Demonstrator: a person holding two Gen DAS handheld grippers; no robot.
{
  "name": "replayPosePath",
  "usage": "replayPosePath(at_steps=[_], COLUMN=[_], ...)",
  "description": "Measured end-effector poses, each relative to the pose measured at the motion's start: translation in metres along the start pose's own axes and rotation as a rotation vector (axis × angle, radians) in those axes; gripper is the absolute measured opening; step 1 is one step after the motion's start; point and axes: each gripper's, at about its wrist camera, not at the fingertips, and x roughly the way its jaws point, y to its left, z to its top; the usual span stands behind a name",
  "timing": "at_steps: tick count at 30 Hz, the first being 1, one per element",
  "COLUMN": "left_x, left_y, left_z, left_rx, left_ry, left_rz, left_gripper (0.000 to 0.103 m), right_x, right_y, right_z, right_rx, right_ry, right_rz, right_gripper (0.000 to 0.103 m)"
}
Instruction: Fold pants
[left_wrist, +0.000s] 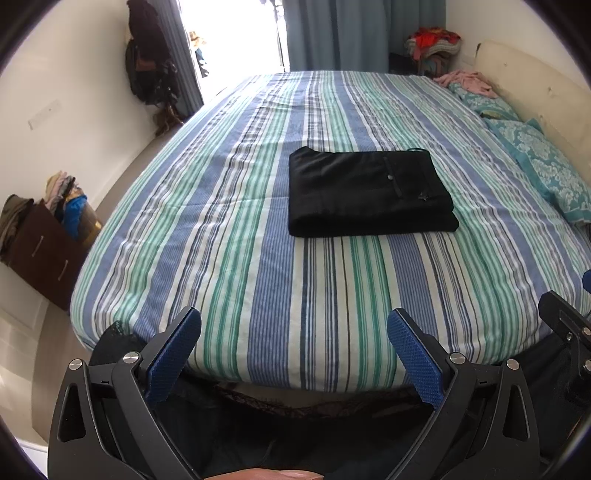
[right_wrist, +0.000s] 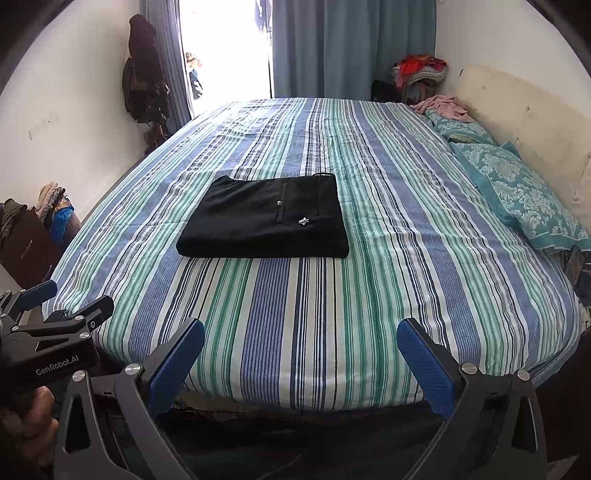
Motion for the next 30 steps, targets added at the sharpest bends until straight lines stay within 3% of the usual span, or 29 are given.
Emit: replayPosePath(at_steps=[30], left_x=[0.0004], left_y=[-0.0016], left_z=[-0.0028], left_rx=[0.006], left_ry=[-0.001], left_rz=[0.004], left_gripper=[0.101], right_x=[-0.0002], right_y=[0.0047], right_z=[-0.0025], right_rx=[-0.009], right_ry=[0.006], right_rz=[0.004], right_gripper=[0.103])
